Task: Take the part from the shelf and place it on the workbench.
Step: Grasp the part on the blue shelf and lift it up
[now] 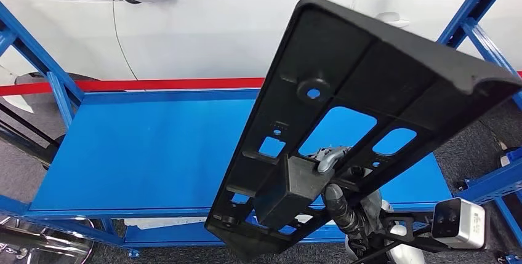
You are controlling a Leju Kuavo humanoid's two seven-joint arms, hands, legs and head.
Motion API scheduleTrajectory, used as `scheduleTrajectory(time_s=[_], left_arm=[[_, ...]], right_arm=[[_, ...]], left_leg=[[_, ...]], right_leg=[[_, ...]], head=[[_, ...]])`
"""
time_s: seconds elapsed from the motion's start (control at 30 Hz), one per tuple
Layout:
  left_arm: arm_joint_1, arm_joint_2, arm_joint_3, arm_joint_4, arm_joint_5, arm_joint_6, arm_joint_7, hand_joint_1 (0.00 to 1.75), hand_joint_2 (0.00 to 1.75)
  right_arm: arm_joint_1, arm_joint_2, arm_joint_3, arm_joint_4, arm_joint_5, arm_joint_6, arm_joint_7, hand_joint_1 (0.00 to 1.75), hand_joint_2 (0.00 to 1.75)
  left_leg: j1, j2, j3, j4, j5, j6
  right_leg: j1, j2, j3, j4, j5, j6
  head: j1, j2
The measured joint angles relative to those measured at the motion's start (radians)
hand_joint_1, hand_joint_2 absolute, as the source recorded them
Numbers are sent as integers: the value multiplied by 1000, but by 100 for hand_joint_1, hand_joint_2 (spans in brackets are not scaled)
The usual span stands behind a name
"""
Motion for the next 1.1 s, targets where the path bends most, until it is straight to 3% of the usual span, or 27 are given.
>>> scheduleTrajectory(time_s=[0.07, 0.1, 0.2, 0.23, 0.3, 0.37, 0.4, 0.43, 0.47, 0.53, 0.57, 0.63, 0.7, 0.73, 0.8, 0.87, 0.9, 0.93, 0.97, 1.0, 1.07, 1.1], left_arm=[[-3, -1, 2, 0, -1, 1, 1, 0, 0], [-3, -1, 4, 0, 0, 2, 0, 0, 0], [-2, -1, 14, 0, 0, 3, -8, 0, 0], [-2, -1, 16, 0, 0, 3, -11, 0, 0], [-2, -2, 18, 0, -2, 2, -15, 0, 0], [-3, -1, 20, 0, -9, 1, -20, 0, 0], [-2, -1, 20, 0, -14, 0, -22, 0, 0], [-2, 0, 20, 0, -19, -1, -24, 0, 0], [-3, 0, 20, 0, -24, -2, -25, 0, 0], [-3, 0, 20, 0, -31, -4, -27, 0, 0], [-4, 0, 20, 0, -33, -4, -28, 0, 0], [-5, 2, 20, 0, -35, -6, -28, 0, 0], [-5, 4, 20, 0, -43, -8, -28, 0, 0], [-5, 6, 20, 0, -49, -9, -28, 0, 0], [-5, 13, 20, 0, -64, -12, -28, 0, 0], [-6, 23, 19, 0, -80, -15, -20, 0, 0], [-7, 27, 19, 0, -87, -15, -13, 0, 0], [-8, 31, 18, 0, -92, -15, -4, 0, 0], [-8, 33, 18, 0, -94, -15, 3, 0, 0], [-8, 35, 18, 0, -96, -15, 8, 0, 0], [-10, 40, 17, 0, -96, -15, 11, 0, 0], [-12, 42, 17, 0, -97, -15, 11, 0, 0]], right_arm=[[14, -4, -8, 5, 15, 9, -4, 173, 175], [22, -7, -12, 7, 23, 16, -7, 173, 175], [51, -21, -25, 14, 52, 48, -20, 173, 175], [61, -27, -30, 16, 61, 60, -27, 173, 175], [79, -37, -41, 20, 91, 80, -45, 173, 175], [94, -41, -47, 22, 142, 87, -72, 173, 175], [101, -42, -48, 22, 175, 84, -91, 173, 175], [106, -43, -47, 21, 205, 80, -111, 173, 175], [108, -43, -47, 17, 230, 74, -128, 173, 175], [108, -43, -46, 7, 260, 66, -146, 173, 175], [108, -43, -46, 1, 265, 63, -148, 173, 175], [107, -42, -46, -6, 274, 60, -153, 173, 175], [105, -42, -44, -14, 303, 42, -173, 173, 175], [102, -41, -42, -19, 325, 27, -187, 173, 175], [88, -35, -34, -36, 365, -7, -210, 173, 175], [73, -28, -21, -55, 391, -42, -219, 173, 175], [66, -26, -12, -62, 399, -58, -221, 173, 175], [61, -26, -4, -67, 403, -70, -221, 173, 175], [57, -26, 3, -72, 406, -77, -222, 173, 175], [53, -26, 8, -75, 406, -81, -223, 173, 175], [48, -26, 14, -82, 407, -85, -224, 173, 175], [45, -26, 16, -85, 407, -86, -224, 173, 175]], left_leg=[[-5, -1, 72, -130, 42, 9], [-8, -1, 87, -162, 49, 12], [-9, 0, 83, -176, 63, 24], [-6, 2, 79, -180, 72, 31], [-2, 8, 65, -184, 91, 43], [-3, 11, 43, -180, 104, 49], [-3, 12, 33, -177, 109, 48], [-3, 13, 22, -174, 115, 46], [-2, 13, 13, -171, 120, 44], [-2, 13, 2, -168, 129, 36], [-2, 12, -2, -168, 134, 31], [-3, 12, -7, -169, 145, 18], [-2, 10, -14, -170, 154, 3], [-1, 9, -21, -163, 145, -2], [1, 8, -48, -97, 76, -9], [1, 7, -83, 32, -15, -14], [1, 7, -94, 88, -37, -15], [0, 7, -91, 118, -36, -14], [-1, 7, -71, 109, -13, -12], [-2, 7, -34, 65, 19, -7], [-7, 7, 63, -79, 62, 5], [-10, 6, 102, -142, 65, 10]], right_leg=[[3, 1, -5, 2, 7, 7], [3, 1, -7, 3, 11, 12], [1, 3, -11, 2, 21, 32], [1, 5, -16, 12, 9, 37], [-3, 10, -43, 88, -66, 46], [-7, 9, -79, 217, -153, 54], [-10, 9, -86, 263, -171, 57], [-12, 9, -77, 277, -167, 59], [-15, 9, -48, 251, -146, 60], [-18, 9, 52, 113, -97, 58], [-17, 10, 97, 41, -85, 55], [-12, 11, 136, -31, -83, 47], [-10, 10, 129, -41, -74, 34], [-11, 8, 122, -44, -66, 26], [-14, 4, 104, -48, -48, 8], [-8, 2, 81, -44, -33, -1], [-5, 1, 70, -42, -25, -2], [-2, 0, 59, -40, -18, -3], [1, 0, 48, -38, -11, -3], [3, 0, 39, -36, -5, -2], [7, 0, 25, -32, 6, 1], [8, -1, 20, -30, 13, 5]], head=[[0, 0], [0, 0], [0, 0], [0, 0], [1, 0], [1, 0], [1, 0], [1, 0], [1, 0], [1, 0], [0, 0], [0, 0], [0, 0], [0, 0], [0, 0], [0, 0], [0, 0], [0, 0], [0, 0], [0, 0], [0, 0], [0, 0]])
